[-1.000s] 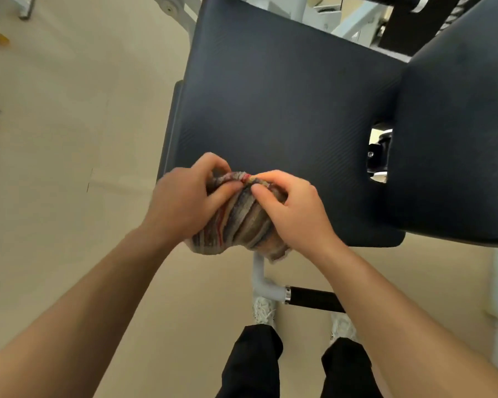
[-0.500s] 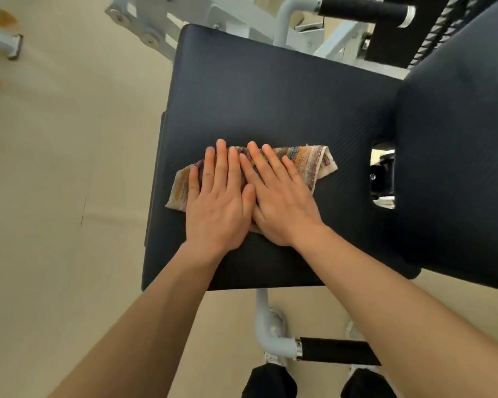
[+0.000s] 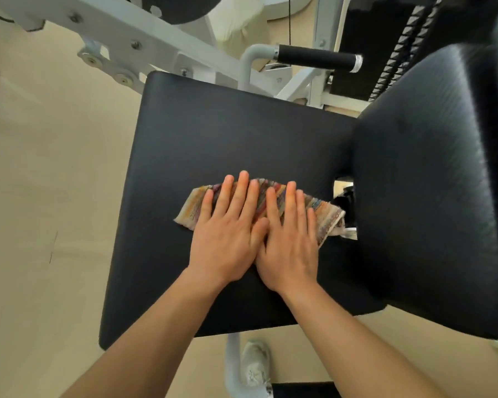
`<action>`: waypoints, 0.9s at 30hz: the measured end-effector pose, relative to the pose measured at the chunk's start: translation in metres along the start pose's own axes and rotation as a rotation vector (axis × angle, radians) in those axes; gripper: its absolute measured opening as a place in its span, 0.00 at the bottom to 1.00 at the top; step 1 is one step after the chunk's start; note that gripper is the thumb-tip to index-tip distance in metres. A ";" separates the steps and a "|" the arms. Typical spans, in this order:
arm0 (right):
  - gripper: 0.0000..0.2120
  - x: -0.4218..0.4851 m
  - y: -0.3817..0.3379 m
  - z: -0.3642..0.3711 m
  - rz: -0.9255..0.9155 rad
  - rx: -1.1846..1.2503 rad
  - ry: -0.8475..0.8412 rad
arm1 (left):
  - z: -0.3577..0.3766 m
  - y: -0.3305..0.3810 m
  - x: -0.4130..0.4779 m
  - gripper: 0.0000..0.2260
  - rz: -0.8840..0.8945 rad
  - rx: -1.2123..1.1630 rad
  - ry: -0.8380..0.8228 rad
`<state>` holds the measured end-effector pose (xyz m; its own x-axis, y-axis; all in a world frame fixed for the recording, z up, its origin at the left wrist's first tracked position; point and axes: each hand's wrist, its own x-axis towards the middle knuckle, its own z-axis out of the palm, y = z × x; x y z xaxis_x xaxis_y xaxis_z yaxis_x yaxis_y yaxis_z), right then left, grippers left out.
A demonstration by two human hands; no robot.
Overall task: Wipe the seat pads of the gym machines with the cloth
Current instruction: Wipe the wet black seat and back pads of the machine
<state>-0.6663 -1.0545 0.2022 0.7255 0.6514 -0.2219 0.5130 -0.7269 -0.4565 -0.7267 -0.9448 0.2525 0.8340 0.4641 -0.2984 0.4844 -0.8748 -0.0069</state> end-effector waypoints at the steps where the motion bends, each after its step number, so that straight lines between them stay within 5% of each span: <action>1: 0.31 -0.003 0.007 0.002 0.013 0.003 -0.009 | 0.003 0.006 0.001 0.29 -0.001 0.000 0.005; 22: 0.31 0.201 0.063 -0.051 0.097 0.007 0.085 | -0.029 0.050 0.232 0.27 0.002 -0.013 0.044; 27: 0.33 0.215 0.058 -0.057 0.344 0.208 0.115 | -0.045 0.056 0.270 0.22 0.138 0.063 -0.084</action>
<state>-0.4542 -0.9685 0.1775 0.8911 0.3412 -0.2994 0.1369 -0.8309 -0.5393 -0.4621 -0.8625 0.2144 0.8652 0.3281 -0.3791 0.3471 -0.9376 -0.0192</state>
